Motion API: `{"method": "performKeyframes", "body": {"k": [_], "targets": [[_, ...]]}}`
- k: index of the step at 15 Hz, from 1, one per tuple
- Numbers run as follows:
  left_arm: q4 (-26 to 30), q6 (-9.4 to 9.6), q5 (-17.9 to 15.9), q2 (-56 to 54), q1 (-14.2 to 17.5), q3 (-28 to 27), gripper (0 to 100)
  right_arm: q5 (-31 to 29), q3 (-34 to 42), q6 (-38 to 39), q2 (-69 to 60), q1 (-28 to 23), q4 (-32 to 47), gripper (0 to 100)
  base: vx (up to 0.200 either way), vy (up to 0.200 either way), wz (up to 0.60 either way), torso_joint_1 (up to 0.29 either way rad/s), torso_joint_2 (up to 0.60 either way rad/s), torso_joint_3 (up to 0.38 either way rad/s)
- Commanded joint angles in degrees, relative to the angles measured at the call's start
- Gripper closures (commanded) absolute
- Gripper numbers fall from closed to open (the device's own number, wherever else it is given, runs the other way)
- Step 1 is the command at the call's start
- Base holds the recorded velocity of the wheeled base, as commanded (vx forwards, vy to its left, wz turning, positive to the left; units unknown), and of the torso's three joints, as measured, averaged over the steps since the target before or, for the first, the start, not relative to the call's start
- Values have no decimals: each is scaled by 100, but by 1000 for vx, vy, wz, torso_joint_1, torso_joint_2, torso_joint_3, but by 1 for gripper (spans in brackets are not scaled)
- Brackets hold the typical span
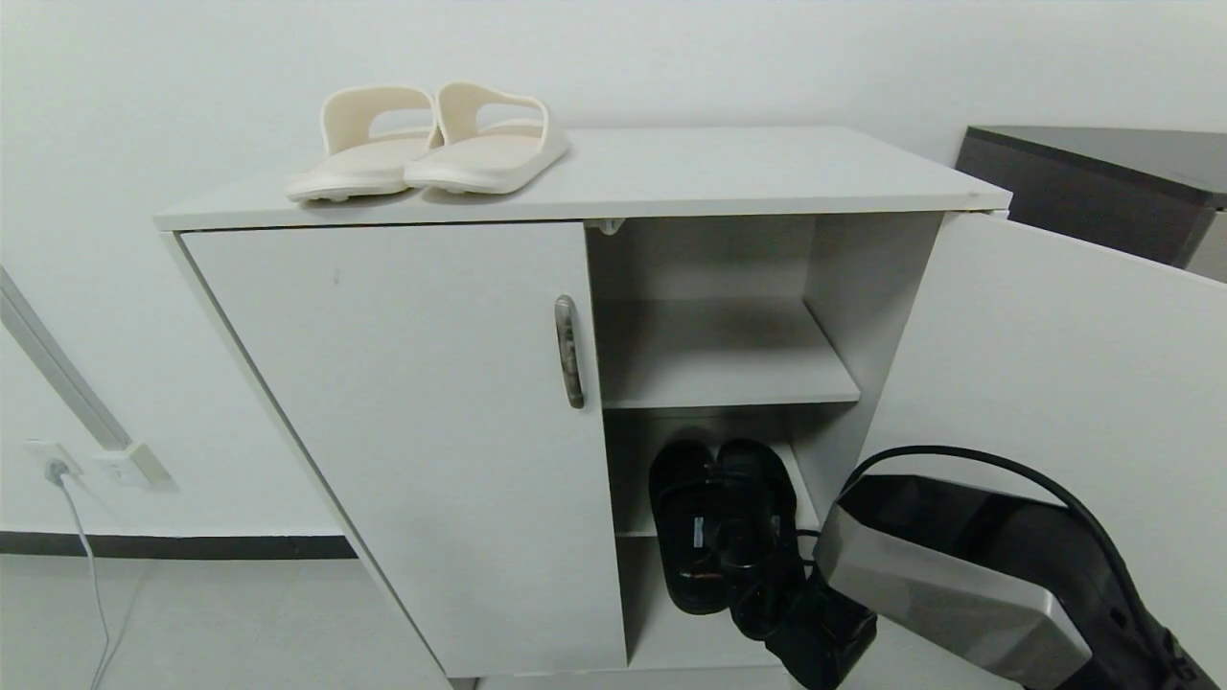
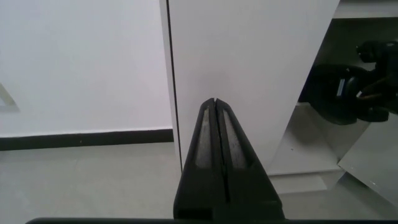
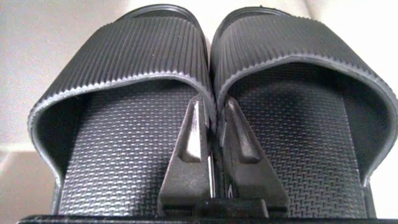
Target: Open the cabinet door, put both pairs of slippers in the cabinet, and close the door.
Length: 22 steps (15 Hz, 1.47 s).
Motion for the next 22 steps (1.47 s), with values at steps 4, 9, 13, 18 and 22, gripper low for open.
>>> {"method": "performKeyframes", "body": {"k": [4, 9, 13, 18, 22], "targets": [[0, 0, 0, 9, -1, 1, 100, 65, -941, 25, 219, -229, 553, 100, 0, 0, 0, 0, 0, 0], [0, 0, 0, 9, -1, 1, 100, 144, -1451, 25, 483, -369, 747, 100, 0, 0, 0, 0, 0, 0], [0, 0, 0, 9, -1, 1, 100, 136, -1872, -1, 799, -431, 738, 100, 0, 0, 0, 0, 0, 0], [0, 0, 0, 9, -1, 1, 100, 136, -2162, -27, 843, -528, 835, 100, 0, 0, 0, 0, 0, 0], [0, 0, 0, 9, -1, 1, 100, 136, -2409, -133, 984, -554, 852, 100, 0, 0, 0, 0, 0, 0]]}}
